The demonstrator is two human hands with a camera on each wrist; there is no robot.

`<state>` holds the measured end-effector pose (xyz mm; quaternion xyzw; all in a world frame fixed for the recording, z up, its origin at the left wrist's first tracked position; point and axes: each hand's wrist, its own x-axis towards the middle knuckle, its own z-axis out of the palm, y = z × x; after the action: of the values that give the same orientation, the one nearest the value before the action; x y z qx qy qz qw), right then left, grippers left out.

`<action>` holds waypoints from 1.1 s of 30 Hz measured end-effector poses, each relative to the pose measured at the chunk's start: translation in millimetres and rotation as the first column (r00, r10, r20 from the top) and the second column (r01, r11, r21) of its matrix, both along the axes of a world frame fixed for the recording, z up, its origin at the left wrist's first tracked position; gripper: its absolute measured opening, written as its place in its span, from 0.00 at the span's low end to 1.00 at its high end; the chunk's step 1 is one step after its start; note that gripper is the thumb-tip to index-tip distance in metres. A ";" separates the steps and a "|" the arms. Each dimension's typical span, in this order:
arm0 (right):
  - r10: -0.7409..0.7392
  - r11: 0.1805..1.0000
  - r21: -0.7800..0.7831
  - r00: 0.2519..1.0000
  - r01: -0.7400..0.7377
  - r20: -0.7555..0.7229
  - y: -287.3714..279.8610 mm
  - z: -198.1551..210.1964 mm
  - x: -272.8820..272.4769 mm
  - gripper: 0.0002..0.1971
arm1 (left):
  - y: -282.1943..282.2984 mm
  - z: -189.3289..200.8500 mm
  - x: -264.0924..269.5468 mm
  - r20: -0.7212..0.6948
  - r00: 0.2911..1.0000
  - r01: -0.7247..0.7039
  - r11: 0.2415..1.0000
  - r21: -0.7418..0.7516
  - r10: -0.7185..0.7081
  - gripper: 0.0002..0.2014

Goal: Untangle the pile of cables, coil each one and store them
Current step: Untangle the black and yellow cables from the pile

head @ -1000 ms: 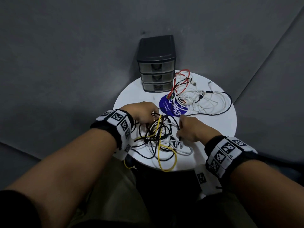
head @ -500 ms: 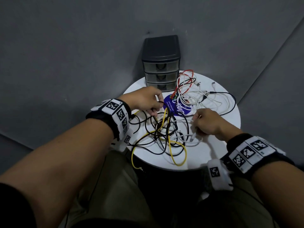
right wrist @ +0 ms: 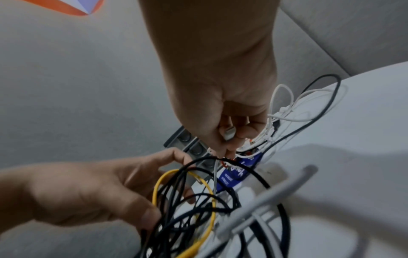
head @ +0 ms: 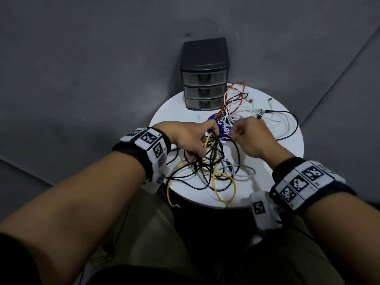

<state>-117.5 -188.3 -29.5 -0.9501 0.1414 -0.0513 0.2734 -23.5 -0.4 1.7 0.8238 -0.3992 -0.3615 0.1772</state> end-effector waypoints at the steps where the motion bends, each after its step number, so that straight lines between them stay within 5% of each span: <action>1: 0.005 1.000 -0.003 1.000 -0.005 -0.014 1.5 -2.2 1.7 0.08 | -0.2 -1.4 0.3 0.032 0.999 0.003 1.000 0.002 -0.003 0.30; 9: 0.033 0.998 -0.053 0.997 -0.037 -0.076 4.9 -7.3 2.1 0.08 | 2.8 -4.6 7.2 0.101 0.995 0.003 0.999 -0.051 0.003 0.28; 14: 0.110 0.990 -0.102 0.986 -0.098 0.125 5.2 14.2 -8.2 0.08 | 1.7 -12.5 8.4 0.094 0.995 -0.015 0.998 -0.069 0.021 0.27; 19: 0.507 0.855 0.051 0.811 -0.516 -0.291 24.8 18.0 -13.8 0.05 | -0.5 -12.7 5.0 0.131 0.991 -0.015 0.999 -0.044 0.020 0.29; 25: 0.441 0.895 0.035 0.873 -0.444 -0.210 23.2 1.1 -10.8 0.11 | 3.2 -8.3 3.1 0.150 0.986 -0.057 0.996 -0.070 0.067 0.29; 33: 0.536 0.834 0.029 0.796 -0.551 -0.283 20.8 -7.9 -13.8 0.10 | -0.2 -6.6 -10.5 0.127 0.990 -0.043 0.989 -0.142 0.061 0.29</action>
<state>-131.3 -167.5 -37.4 -0.9552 -0.1014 0.1599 0.2274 -34.1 -0.6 -4.9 0.8415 -0.4124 -0.2733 0.2168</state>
